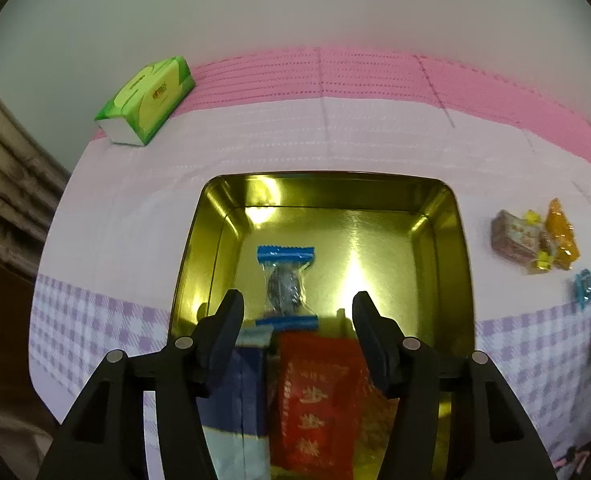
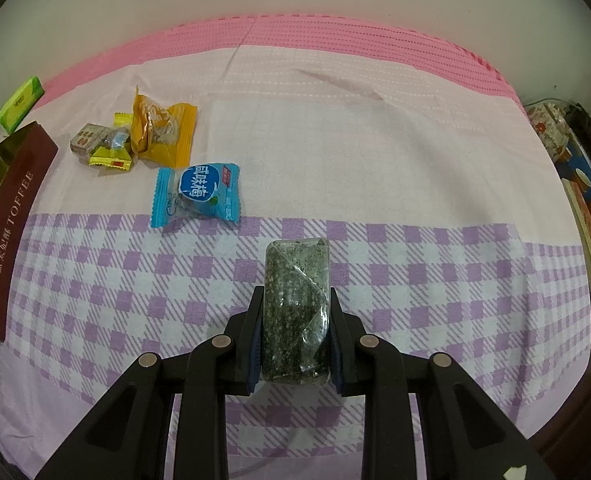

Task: Organize snacks
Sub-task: 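Carry the blue-ended candy into the gold tin and open the left tool, then carry the seaweed pack with the right tool over the gold tin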

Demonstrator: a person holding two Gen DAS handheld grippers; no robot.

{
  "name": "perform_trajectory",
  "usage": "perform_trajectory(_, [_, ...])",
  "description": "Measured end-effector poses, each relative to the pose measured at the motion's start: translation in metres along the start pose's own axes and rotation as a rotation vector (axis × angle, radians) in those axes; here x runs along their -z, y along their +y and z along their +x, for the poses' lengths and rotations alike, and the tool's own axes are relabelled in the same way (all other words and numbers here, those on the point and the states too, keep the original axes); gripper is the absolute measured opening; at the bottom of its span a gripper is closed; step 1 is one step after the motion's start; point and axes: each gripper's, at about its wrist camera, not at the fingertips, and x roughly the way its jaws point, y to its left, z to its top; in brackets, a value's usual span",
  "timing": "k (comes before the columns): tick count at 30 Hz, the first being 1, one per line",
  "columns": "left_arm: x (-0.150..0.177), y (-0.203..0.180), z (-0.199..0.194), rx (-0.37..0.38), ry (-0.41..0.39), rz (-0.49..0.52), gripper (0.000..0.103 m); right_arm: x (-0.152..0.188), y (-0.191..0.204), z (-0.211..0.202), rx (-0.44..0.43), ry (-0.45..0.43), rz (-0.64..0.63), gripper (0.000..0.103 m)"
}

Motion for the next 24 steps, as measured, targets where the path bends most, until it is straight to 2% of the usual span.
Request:
perform_trajectory(13, [0.045,0.003,-0.049,-0.048,-0.131,0.024,0.062,0.002,-0.004,-0.002,0.029,0.011,-0.018,0.024])
perform_trajectory(18, [0.058,0.007,-0.056,-0.126,-0.177,0.024,0.064,0.011,-0.023,-0.009,0.007,0.027,0.001,0.024])
perform_trajectory(24, [0.069,0.024,-0.058,-0.110,-0.175,-0.026,0.065,0.024,-0.046,-0.022,-0.023,0.037,-0.001,0.024])
